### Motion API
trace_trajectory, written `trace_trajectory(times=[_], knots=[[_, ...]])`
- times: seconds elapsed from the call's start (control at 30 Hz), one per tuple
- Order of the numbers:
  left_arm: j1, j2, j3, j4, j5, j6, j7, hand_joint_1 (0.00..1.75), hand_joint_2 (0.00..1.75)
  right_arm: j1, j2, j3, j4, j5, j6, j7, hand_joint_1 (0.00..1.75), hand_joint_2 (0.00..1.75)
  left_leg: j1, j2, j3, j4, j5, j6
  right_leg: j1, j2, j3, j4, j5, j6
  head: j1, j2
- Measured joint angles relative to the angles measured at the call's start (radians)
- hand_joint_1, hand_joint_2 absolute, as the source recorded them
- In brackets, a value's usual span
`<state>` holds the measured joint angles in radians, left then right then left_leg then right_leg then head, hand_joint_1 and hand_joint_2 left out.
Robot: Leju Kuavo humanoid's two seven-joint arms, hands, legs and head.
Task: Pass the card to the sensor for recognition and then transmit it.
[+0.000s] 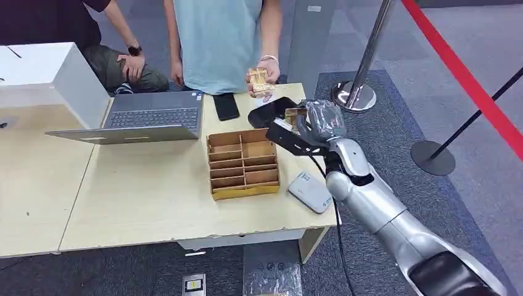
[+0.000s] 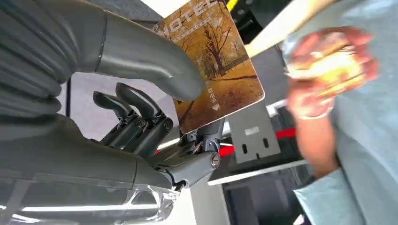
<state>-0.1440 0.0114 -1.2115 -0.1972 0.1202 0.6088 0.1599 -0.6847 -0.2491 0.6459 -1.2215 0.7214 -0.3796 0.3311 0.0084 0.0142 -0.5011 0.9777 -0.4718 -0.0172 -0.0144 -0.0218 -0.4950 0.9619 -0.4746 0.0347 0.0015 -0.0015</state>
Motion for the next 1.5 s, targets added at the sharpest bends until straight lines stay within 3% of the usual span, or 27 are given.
trace_trajectory(times=[0.17,0.23,0.3,0.47,0.7,0.73,0.8,0.97,1.07,1.23,1.5], knots=[[0.026,0.007,0.187,-0.028,-0.587,0.000,0.113,0.00,0.00,-0.021,0.003,0.014,-0.011,-0.009,0.001,0.008,1.75,1.75,0.000,0.000,0.001,0.000,0.000,0.000,0.000,0.000,0.000,0.000,0.000,0.000,0.000,0.000],[0.050,0.004,0.271,-0.039,-0.706,0.000,0.117,0.00,0.00,-0.021,0.004,0.020,-0.018,-0.009,0.001,0.009,1.75,1.75,0.000,0.000,0.000,0.000,0.000,0.000,0.000,0.000,-0.001,0.000,0.000,0.000,0.000,0.000],[0.066,-0.004,0.359,-0.051,-0.753,0.000,0.103,0.00,0.00,-0.024,0.004,0.027,-0.021,-0.007,0.000,0.013,1.75,1.75,0.000,0.001,-0.001,0.000,0.000,0.000,0.000,0.000,-0.001,-0.001,0.000,0.000,0.000,0.000],[0.078,-0.018,0.532,-0.060,-0.819,0.000,0.078,0.00,0.00,-0.030,0.004,0.037,-0.024,-0.003,0.000,0.015,1.75,1.75,0.000,0.000,0.000,0.000,0.000,0.000,0.000,0.000,-0.001,0.000,0.000,0.000,0.000,0.000],[0.090,-0.034,0.674,-0.071,-0.874,0.000,0.053,0.00,0.00,-0.031,0.004,0.039,-0.029,0.000,0.001,0.021,1.75,1.75,0.000,0.000,0.000,0.000,0.000,0.000,0.000,0.000,-0.001,0.000,0.000,0.000,0.000,0.000],[0.087,-0.035,0.693,-0.071,-0.864,-0.119,0.044,0.00,0.00,-0.031,0.004,0.039,-0.029,0.000,0.002,0.021,1.75,1.75,0.000,0.000,0.000,0.000,0.000,0.000,0.000,0.000,-0.001,0.000,0.000,0.000,0.000,0.000],[0.081,-0.037,0.726,-0.069,-0.846,-0.233,0.035,0.00,0.00,-0.032,0.005,0.042,-0.028,0.000,0.005,0.017,1.75,1.75,0.000,0.000,0.000,0.000,0.000,0.000,0.000,0.000,0.000,0.000,0.000,0.000,0.000,0.000],[0.073,-0.036,0.810,-0.065,-0.789,-0.486,0.025,0.00,0.00,-0.053,0.023,0.053,-0.007,-0.012,0.002,-0.013,1.75,1.75,0.000,0.000,0.000,0.000,0.000,0.000,0.000,0.000,-0.001,0.000,0.000,0.000,0.000,0.000],[0.067,-0.032,0.848,-0.064,-0.768,-0.590,0.038,0.00,0.00,-0.066,0.042,0.056,0.019,-0.027,-0.008,-0.032,1.75,1.75,0.000,0.000,0.000,0.000,0.000,0.000,0.000,0.000,-0.001,0.001,0.000,0.000,0.000,0.000],[0.064,-0.016,0.902,-0.063,-0.735,-0.681,0.072,0.00,0.00,-0.088,0.069,0.060,0.062,-0.031,-0.018,-0.058,1.75,1.75,0.000,0.000,0.000,0.000,0.000,0.000,0.000,0.000,-0.001,0.001,0.000,0.000,0.000,0.000],[0.065,-0.002,0.954,-0.058,-0.695,-0.682,0.078,0.00,0.00,-0.127,0.104,0.078,0.127,0.001,0.002,-0.067,1.75,1.75,0.000,0.000,0.000,0.000,0.000,0.000,0.000,0.000,-0.001,0.000,0.000,0.000,0.000,0.000]])
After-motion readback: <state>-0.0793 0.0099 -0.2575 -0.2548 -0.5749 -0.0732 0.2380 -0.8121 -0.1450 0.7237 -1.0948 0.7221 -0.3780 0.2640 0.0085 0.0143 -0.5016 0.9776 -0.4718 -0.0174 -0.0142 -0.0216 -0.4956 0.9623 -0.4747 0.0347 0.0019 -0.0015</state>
